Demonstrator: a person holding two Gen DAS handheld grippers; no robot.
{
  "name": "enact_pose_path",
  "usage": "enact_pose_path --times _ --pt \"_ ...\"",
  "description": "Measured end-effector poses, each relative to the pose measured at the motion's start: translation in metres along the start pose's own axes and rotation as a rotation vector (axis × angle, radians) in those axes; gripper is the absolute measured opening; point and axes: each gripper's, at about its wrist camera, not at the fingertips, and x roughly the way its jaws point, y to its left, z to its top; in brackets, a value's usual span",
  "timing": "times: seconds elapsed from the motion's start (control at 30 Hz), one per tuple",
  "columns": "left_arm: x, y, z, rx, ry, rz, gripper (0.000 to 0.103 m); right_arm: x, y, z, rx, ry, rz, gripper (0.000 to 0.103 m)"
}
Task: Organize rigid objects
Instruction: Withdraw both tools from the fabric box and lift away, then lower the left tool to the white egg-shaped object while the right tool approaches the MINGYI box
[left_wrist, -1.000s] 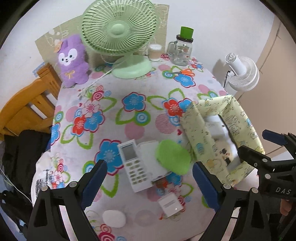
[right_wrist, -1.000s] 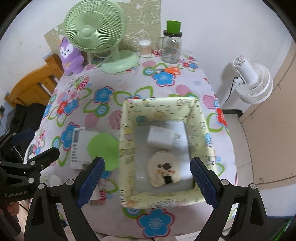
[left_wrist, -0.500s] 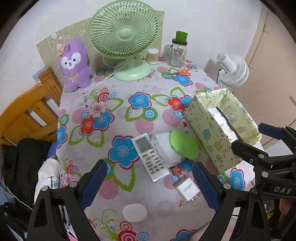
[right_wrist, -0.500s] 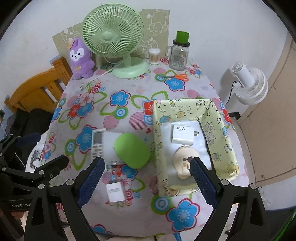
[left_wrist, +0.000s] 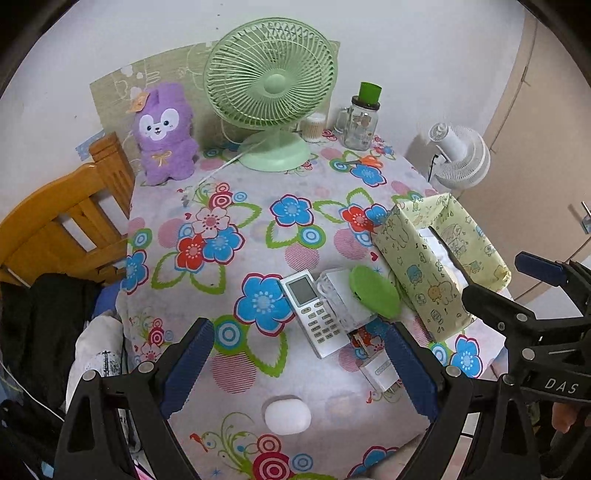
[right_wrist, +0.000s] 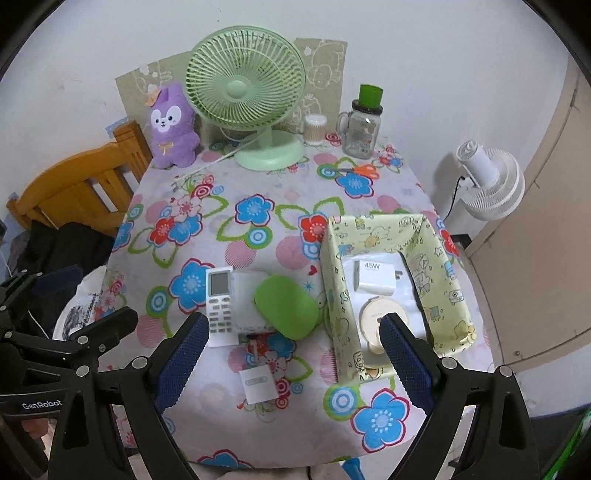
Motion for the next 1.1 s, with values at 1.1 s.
enact_pose_path --times 1.1 --pt "0.072 0.021 -0.061 0.046 0.143 -0.012 0.094 0.067 0.028 -0.046 -0.006 0.127 0.044 0.089"
